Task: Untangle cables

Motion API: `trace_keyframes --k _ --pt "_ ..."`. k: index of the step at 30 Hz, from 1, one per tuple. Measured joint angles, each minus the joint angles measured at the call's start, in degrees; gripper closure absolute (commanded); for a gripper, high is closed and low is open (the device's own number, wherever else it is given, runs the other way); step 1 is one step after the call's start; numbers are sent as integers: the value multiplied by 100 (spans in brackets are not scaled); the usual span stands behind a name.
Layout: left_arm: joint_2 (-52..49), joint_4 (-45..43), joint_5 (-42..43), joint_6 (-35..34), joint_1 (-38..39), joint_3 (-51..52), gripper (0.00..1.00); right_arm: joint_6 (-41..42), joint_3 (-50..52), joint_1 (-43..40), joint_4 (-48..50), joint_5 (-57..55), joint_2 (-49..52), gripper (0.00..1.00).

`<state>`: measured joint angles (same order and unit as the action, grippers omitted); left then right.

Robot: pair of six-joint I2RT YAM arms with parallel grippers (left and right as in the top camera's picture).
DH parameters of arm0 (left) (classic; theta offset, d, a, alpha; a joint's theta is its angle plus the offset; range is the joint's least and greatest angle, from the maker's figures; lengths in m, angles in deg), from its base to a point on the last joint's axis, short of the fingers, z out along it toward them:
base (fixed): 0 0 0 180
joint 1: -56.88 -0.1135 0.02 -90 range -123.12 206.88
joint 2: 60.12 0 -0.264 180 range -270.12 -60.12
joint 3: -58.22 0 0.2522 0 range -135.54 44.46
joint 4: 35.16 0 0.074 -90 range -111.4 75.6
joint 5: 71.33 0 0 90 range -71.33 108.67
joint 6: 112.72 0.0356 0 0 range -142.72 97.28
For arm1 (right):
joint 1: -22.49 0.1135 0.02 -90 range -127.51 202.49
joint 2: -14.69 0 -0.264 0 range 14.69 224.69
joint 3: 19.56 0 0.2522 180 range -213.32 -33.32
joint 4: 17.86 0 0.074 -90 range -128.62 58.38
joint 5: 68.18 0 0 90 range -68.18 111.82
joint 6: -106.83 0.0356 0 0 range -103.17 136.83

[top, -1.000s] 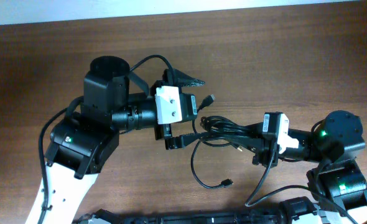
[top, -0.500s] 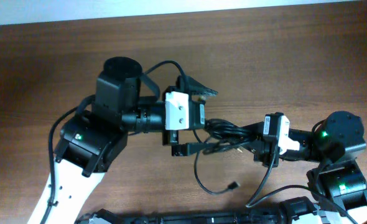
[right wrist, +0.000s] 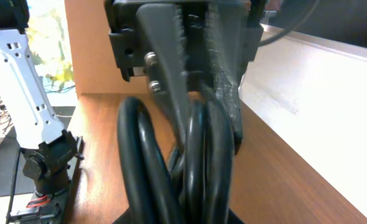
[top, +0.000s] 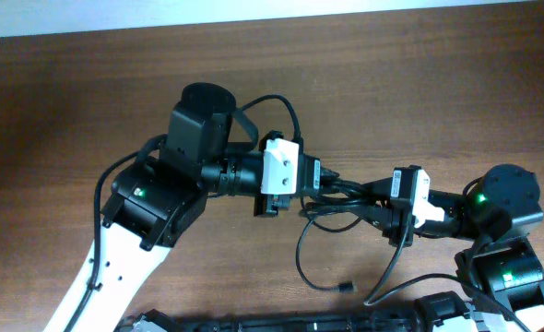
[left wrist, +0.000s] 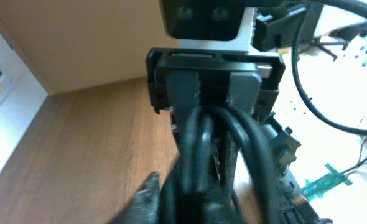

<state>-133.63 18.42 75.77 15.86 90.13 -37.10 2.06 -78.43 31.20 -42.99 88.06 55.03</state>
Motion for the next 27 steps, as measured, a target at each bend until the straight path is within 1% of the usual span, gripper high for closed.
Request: trace_keyframes --k 2,3,4,5,6,7,8,10,15,21,23,24,25,27 --pt "0 -9 -2 0 0 0 100 -2 0 0 7 -17 0 70" --pt "0 -11 -9 -9 0 0 100 9 0 0 2 -13 0 60" --pt "0 -9 -83 -7 0 0 100 -17 0 0 15 -13 0 54" --pt "0 -9 -168 -7 4 0 100 -35 0 2 39 -9 0 43" --pt "0 -7 -256 -9 7 0 100 -28 0 2 44 -4 0 19" --pt "-4 -9 -341 -9 7 0 100 -22 0 2 31 -9 0 3" --pt "-7 -11 -490 -11 7 0 100 -20 0 2 31 -9 0 1" --pt "-11 -24 -743 -44 7 0 100 -31 0 2 33 -11 0 1" --pt "-11 -271 -1567 -564 52 0 100 -20 0 0 22 -297 24 1" --pt "-9 -623 -2964 -2105 146 0 100 44 0 -48 -17 -1043 66 1" --pt "-9 -667 -3235 -2583 144 2 100 63 0 -48 -24 -1088 66 2" --pt "-11 -774 -3906 -2933 125 0 100 63 0 -35 -28 -1023 52 1" --pt "-11 -811 -4301 -3259 103 2 100 66 0 -35 -42 -955 37 1" --pt "-11 -841 -4817 -3687 63 0 100 70 0 -20 -39 -855 20 1"
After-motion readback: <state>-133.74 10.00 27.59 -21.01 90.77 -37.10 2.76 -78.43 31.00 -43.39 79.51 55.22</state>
